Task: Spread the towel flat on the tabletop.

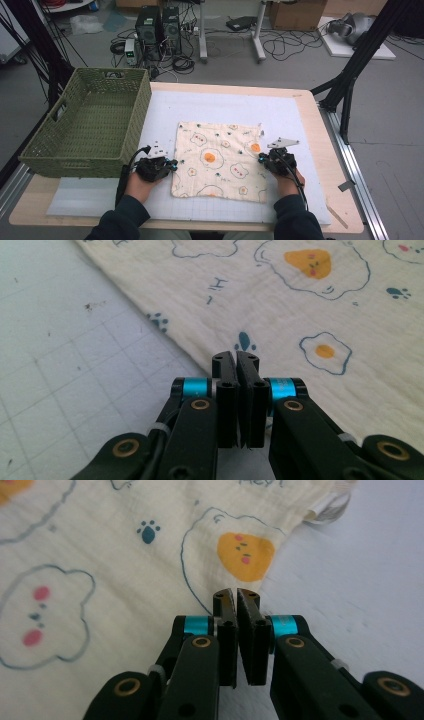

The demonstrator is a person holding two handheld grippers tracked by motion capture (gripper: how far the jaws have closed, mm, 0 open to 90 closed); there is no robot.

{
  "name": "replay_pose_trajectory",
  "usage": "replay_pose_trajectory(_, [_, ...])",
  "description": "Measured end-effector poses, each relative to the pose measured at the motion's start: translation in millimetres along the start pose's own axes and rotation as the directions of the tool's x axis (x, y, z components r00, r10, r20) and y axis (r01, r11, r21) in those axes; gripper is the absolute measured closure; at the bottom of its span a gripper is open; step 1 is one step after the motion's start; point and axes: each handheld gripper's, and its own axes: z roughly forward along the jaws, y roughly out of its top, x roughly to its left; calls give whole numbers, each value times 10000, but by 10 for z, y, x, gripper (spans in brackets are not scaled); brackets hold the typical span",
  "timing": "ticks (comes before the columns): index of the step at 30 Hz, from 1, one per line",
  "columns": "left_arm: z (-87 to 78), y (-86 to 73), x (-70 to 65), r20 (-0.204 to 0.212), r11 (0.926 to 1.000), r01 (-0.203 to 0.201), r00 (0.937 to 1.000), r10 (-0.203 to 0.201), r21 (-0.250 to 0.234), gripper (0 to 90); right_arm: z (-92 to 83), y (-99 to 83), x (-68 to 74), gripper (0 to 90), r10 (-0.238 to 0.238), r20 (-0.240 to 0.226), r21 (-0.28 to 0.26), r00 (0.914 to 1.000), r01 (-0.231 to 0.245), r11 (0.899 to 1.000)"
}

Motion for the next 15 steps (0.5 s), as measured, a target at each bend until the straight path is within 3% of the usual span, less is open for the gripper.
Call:
replay_pose_trajectory(1, [-17,-6,9,13,10000,2,10000,-2,43,868,-26,-12,-5,871,-72,209,127,9998,69,9999])
replay_pose_trajectory(4, [-37,-13,9,248,9999,109,9996,-111,76,866,-91,-76,-45,851,110,197,120,9997,-113,9999])
replay_pose_trajectory(6, [-39,-4,-6,495,9997,234,9985,-231,-57,847,-121,-97,-47,697,98,159,-91,9998,-96,9999])
replay_pose_trajectory(8, [-49,12,-19,684,9988,379,9970,-358,-294,759,-162,-108,-68,601,215,54,-478,9998,-212,9986])
replay_pose_trajectory(10, [-64,36,-12,671,9955,634,9960,-587,-704,592,-221,-108,-90,498,300,92,-971,9995,-289,9949])
replay_pose_trajectory(12, [-69,46,-8,632,9924,730,9958,-670,-986,492,-284,-103,-106,443,468,-45,-1353,9989,-470,9897])
replay_pose_trajectory(15, [-80,78,44,481,9801,914,9953,-842,-1760,399,-370,-96,-105,373,451,-131,-1708,9989,-467,9842])
